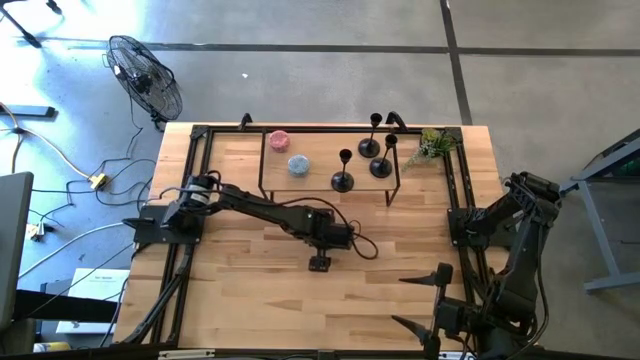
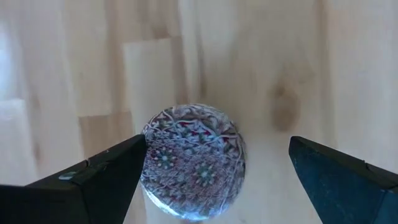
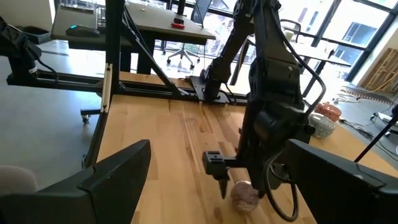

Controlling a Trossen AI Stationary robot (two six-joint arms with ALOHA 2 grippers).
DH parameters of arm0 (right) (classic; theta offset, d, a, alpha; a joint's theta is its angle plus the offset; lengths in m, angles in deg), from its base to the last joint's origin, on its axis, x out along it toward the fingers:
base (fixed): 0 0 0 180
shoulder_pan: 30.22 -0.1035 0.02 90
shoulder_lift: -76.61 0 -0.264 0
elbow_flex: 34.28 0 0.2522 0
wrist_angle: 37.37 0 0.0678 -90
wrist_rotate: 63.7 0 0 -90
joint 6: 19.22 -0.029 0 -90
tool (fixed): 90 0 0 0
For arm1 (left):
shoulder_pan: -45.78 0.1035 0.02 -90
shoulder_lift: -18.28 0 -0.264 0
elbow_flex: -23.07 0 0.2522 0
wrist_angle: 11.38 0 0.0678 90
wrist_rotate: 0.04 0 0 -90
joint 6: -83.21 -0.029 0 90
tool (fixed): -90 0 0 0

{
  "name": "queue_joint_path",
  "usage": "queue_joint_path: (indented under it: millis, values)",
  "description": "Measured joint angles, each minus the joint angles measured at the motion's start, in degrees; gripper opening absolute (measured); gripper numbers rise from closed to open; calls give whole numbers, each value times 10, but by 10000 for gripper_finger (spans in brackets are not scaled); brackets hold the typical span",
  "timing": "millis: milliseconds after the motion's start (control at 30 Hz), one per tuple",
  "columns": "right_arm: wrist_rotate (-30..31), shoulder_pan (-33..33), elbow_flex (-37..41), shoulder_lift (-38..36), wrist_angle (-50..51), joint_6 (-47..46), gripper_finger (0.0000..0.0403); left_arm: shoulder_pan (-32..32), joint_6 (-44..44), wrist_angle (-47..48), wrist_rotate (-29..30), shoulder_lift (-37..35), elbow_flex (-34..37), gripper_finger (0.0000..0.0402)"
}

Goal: Pick & Place candle stick holders
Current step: Put the red patterned scented candle on the shelf

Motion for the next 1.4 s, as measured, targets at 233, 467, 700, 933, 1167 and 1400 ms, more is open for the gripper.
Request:
queue_joint_path:
  millis: [233, 467, 700, 933, 1167, 1400]
  values:
    - [-2, 0, 0, 0, 0, 0, 365, 0, 1, 5, -1, 2, 1, 390]
    - [-3, 0, 0, 0, 0, 0, 365, 0, 1, 12, 1, 2, 1, 390]
    - [-15, 0, 0, 0, -1, -4, 365, 0, 3, 12, -3, 2, 1, 390]
    - [-15, 0, 0, 0, 0, -9, 365, 0, 3, 18, -14, 12, 1, 390]
    - [-16, 0, 0, 0, 0, -9, 365, 0, 3, 8, -17, 37, 0, 390]
    - [-16, 0, 0, 0, 2, -9, 365, 0, 21, 13, -18, 45, -1, 390]
